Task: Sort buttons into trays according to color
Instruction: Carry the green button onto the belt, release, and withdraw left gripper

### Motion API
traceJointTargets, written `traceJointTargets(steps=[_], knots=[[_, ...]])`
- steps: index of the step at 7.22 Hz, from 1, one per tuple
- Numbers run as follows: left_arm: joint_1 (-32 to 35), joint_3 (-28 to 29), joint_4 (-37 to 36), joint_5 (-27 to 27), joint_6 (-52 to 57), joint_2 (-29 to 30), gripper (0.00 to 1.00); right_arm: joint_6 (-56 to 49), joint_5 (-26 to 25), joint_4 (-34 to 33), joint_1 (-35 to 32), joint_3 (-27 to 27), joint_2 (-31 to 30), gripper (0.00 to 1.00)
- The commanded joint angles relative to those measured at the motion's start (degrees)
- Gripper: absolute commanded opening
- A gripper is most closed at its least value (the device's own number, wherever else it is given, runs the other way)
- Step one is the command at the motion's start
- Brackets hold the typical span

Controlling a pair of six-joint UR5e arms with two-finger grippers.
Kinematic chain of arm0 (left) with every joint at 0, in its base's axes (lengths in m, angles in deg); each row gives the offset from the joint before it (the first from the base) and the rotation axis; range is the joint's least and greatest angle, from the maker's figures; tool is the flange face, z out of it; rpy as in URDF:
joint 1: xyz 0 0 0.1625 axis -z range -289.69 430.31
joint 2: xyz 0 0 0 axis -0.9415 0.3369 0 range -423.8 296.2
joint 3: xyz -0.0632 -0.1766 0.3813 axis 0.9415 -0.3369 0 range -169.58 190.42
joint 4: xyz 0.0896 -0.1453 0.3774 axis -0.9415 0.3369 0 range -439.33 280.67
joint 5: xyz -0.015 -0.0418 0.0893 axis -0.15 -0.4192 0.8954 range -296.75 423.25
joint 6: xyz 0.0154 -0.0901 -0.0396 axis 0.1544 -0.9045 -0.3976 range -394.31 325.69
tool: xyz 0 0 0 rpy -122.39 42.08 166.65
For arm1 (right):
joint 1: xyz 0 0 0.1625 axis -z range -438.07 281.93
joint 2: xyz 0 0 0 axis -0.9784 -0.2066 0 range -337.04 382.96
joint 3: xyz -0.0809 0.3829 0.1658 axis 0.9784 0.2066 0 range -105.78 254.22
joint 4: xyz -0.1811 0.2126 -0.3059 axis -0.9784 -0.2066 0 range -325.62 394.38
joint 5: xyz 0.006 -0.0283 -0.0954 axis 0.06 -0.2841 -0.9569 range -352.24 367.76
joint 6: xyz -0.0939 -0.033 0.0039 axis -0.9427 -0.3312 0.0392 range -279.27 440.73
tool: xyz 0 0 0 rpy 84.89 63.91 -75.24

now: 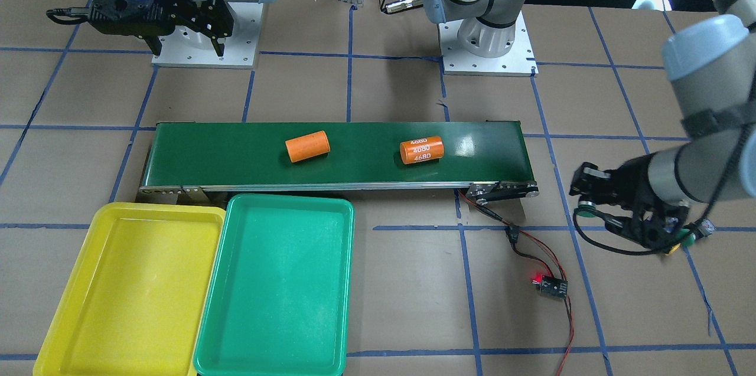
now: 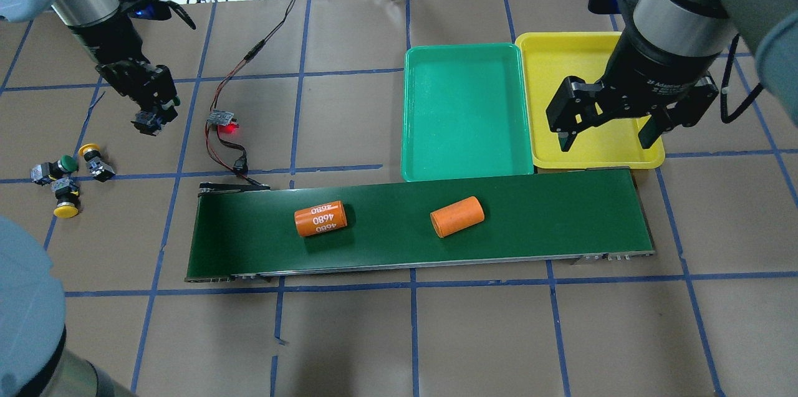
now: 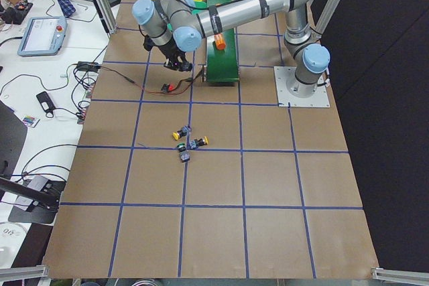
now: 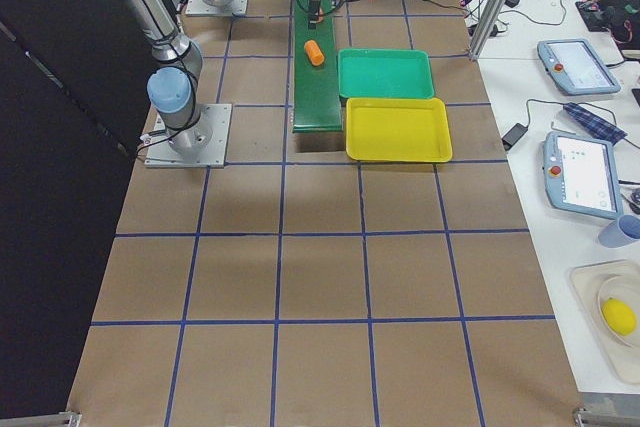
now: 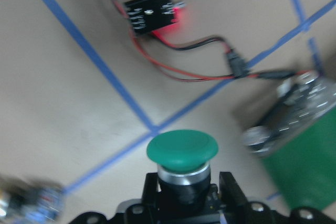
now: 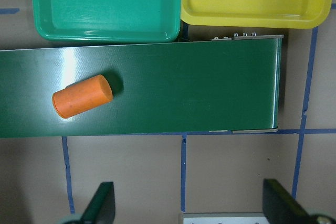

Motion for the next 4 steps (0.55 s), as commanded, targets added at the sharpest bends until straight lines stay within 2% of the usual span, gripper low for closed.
traceJointTargets(steps=[1,2,4], knots=[[5.1,-13.1,-1.1,-0.5,-14.2,-9.2,0.00,-0.1,0.1,0.0,0.0,0.0,0.0,1.00],[6.1,-20.2,-7.1,-0.5,-20.5,-12.7,0.00,0.0,0.0,0.1,0.0,-0.1,0.0,1.00],[8.7,-33.0,-23.9,-0.2,-22.1,-14.9,0.00,0.0,0.0,0.7,-0.1,0.0,0.0,1.00]])
